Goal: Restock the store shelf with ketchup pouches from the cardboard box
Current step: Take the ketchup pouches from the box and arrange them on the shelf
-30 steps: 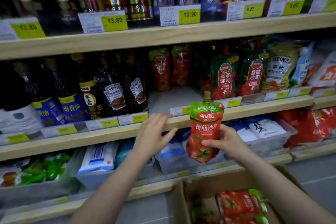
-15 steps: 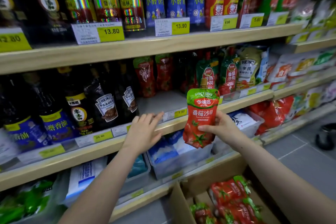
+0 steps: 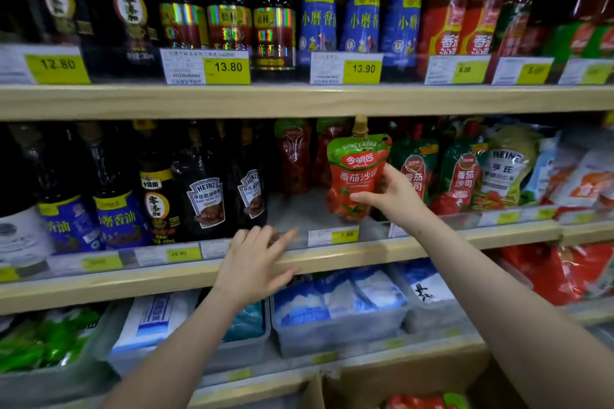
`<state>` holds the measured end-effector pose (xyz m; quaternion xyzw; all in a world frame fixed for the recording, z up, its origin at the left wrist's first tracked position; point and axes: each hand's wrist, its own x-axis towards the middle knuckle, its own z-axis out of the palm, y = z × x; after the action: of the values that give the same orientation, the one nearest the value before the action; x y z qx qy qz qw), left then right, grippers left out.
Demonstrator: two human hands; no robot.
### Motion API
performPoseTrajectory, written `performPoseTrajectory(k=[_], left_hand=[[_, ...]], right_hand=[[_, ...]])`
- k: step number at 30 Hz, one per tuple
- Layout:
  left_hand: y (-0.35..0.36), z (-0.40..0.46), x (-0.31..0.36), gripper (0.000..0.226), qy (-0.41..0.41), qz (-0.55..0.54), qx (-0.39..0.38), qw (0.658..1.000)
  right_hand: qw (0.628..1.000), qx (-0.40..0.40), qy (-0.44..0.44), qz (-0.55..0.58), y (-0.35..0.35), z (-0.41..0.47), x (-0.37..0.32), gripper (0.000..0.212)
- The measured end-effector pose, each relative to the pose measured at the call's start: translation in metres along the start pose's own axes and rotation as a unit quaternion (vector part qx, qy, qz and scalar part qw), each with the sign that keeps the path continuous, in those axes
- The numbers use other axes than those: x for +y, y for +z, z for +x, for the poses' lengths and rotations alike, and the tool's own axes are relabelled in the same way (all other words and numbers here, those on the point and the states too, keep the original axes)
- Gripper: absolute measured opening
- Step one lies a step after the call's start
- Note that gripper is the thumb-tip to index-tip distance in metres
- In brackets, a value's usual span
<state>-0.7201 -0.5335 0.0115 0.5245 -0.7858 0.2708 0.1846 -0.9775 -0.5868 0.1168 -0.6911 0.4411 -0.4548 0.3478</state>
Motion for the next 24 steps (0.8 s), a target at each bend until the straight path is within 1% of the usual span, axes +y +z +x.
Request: performPoseTrajectory(k=[3, 7, 13, 15, 17, 19, 21, 24], left_hand=[[0.004, 0.000, 0.002, 0.064, -0.001, 0.016, 0.001, 1.000], [0.009, -0.001, 0.001, 0.068, 0.000, 0.022, 0.003, 1.000], [0.008, -0.001, 0.002, 0.068, 0.000, 0.023, -0.004, 1.000], [0.009, -0.001, 0.002, 0.069, -0.001, 0.023, -0.006, 1.000], [0.011, -0.002, 0.001, 0.069, -0.001, 0.022, -0.004, 1.000], [0.011, -0.002, 0.001, 0.069, -0.001, 0.020, -0.001, 1.000], [0.010, -0.002, 0.002, 0.069, 0.001, 0.018, 0.005, 1.000], [0.009, -0.002, 0.001, 0.069, 0.004, 0.018, 0.012, 1.000]], right_hand=[[1.000, -0.017, 0.016, -0.007, 0.003, 0.015, 0.017, 0.052], [0.998, -0.034, 0.057, 0.019, 0.009, 0.028, 0.038, 0.060], [0.994, -0.056, 0.088, 0.021, 0.012, 0.033, 0.039, 0.065], [0.996, -0.027, 0.090, -0.004, 0.014, 0.030, 0.038, 0.066], [0.994, 0.036, 0.087, -0.052, 0.019, 0.024, 0.039, 0.068], [0.986, 0.095, 0.093, -0.102, 0.027, 0.016, 0.040, 0.075], [0.976, 0.119, 0.109, -0.145, 0.035, 0.014, 0.040, 0.077], [0.972, 0.122, 0.133, -0.149, 0.044, 0.020, 0.038, 0.066]])
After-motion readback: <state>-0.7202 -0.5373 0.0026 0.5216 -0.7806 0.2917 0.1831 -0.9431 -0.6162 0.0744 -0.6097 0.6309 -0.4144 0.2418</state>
